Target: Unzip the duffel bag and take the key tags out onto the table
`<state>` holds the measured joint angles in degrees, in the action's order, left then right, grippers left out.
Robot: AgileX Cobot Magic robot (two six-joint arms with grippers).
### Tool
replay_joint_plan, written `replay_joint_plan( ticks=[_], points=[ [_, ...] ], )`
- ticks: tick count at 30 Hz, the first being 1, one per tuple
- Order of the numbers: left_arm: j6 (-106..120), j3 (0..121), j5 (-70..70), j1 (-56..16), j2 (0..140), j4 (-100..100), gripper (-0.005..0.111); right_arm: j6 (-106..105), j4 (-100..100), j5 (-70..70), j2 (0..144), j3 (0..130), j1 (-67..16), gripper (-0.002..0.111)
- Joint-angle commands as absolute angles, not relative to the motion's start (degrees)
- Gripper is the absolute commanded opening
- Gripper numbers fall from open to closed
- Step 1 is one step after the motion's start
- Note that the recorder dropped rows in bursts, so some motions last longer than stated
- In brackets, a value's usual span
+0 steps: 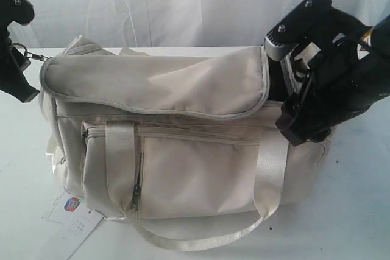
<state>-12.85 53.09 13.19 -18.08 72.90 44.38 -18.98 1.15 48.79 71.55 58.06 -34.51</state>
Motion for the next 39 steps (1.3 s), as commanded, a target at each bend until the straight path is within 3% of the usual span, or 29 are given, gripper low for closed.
replay_joint_plan(
  ticks=[1, 10, 20, 29, 39],
  points=[
    [-13.5, 53.28, 16.09, -17.27, 71.97, 45.31, 0.0, -26.09, -7.73, 46.6, 68.65, 58.18, -34.23, 0.07],
    [-13.27, 53.28, 15.23, -17.27, 71.97, 43.79, 0.0, -49.09, -36.73, 45.95, 69.99, 58.18, -34.44, 0.069],
    [-13.27, 53.28, 15.11, -17.27, 71.97, 43.79, 0.0, -55.16, -39.23, 44.62, 79.65, 58.18, -45.5, 0.063],
    [-13.27, 53.28, 15.11, -17.27, 71.97, 43.79, 0.0, -59.18, -38.98, 22.88, 85.79, 58.18, -48.57, 0.064],
    [-13.27, 53.28, 14.98, -17.27, 71.97, 43.79, 0.0, -61.82, -38.6, 8.26, 86.56, 58.18, -48.57, 0.064]
  ],
)
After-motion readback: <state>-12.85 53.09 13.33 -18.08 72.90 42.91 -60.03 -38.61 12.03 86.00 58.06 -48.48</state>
